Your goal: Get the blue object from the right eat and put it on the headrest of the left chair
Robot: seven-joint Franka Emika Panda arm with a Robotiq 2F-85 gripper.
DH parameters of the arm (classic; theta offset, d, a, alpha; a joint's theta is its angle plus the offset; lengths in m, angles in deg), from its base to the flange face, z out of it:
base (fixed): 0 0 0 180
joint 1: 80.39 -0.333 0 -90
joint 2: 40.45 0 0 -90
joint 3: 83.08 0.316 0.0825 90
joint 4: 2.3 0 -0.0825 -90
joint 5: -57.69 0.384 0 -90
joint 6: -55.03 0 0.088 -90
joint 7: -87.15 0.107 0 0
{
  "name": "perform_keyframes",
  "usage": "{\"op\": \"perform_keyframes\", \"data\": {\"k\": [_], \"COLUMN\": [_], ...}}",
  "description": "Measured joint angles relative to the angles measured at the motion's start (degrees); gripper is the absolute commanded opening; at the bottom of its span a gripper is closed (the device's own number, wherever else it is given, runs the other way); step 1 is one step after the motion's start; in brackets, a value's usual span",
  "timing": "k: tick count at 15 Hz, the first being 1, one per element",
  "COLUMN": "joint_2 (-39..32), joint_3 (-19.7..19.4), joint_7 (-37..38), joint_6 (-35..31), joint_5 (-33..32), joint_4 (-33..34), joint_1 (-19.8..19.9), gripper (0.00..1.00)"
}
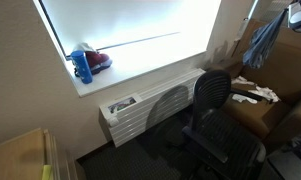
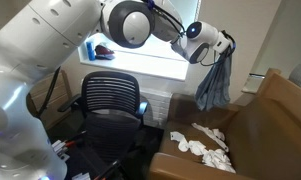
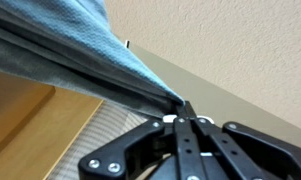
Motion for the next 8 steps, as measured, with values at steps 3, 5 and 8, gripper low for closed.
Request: {"op": "perform_keyframes", "data": {"k": [3, 5, 8], "joint_2": [-0.67, -1.52, -4.32], "joint_3": [-0.11, -0.22, 2.09], "joint_7": [0.00, 0.00, -0.40], "joint_6": [0.05, -0.03, 0.07], "joint_5": [0.00, -0.02, -6.81], "joint_4": [-0.30, -0.30, 2.94], "joint_1": [-0.02, 0.08, 0.98], "gripper": [0.00, 0.00, 0.00]}}
